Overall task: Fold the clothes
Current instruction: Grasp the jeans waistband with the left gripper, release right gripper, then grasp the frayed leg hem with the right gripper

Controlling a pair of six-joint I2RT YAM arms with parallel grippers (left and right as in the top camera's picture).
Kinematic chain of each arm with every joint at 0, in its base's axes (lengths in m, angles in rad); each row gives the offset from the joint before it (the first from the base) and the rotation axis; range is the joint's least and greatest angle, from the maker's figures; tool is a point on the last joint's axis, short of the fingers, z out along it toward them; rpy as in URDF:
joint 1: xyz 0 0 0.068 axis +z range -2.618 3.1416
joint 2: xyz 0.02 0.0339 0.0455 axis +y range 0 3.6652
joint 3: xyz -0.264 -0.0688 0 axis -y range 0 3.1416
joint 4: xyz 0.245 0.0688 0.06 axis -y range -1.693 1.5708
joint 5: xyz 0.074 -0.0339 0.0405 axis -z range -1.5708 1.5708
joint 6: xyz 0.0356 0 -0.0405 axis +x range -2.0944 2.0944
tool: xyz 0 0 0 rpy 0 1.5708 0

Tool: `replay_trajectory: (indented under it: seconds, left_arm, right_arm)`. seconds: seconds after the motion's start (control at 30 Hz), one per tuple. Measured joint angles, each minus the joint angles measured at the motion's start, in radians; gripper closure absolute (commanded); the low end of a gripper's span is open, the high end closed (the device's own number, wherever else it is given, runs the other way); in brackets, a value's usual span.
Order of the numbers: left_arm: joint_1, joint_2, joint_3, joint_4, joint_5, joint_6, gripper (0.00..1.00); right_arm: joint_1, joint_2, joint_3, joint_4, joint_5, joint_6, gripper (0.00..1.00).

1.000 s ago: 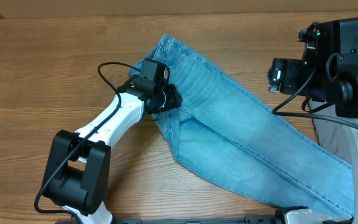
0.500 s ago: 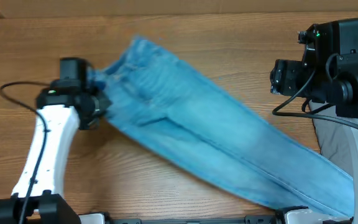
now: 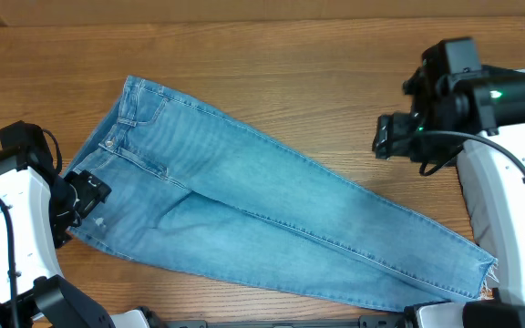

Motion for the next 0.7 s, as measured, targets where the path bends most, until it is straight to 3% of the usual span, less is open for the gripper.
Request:
replay_trajectory:
  seconds: [0.17,0.27,0.37,0.43,0.57,0.7]
  left_arm:
    - [-0.001,-0.01,0.001,0.053,0.166,0.11,0.11]
    - [-0.016,-0.011,0.001,0.065,0.233,0.188,0.1]
    - [-0.072,-0.011,0.001,0.073,0.27,0.246,0.09]
    - [-0.118,-0.011,0.001,0.085,0.281,0.263,0.09]
    - [-0.168,-0.011,0.001,0.087,0.29,0.268,0.08]
    - [-0.169,-0.011,0.001,0.085,0.291,0.267,0.05]
  right_arm:
    - [0.0,0.017,-0.373,0.277,-0.106,-0.052,0.12]
    - [0.0,0.023,-0.583,0.426,-0.132,-0.064,0.0]
    - [0.0,0.024,-0.685,0.589,-0.116,-0.068,0.0]
    - [0.0,0.024,-0.711,0.621,-0.109,-0.063,0.0]
    - [0.0,0.024,-0.717,0.554,-0.104,0.005,0.12]
    - [0.0,0.024,-0.718,0.533,-0.105,0.08,0.12]
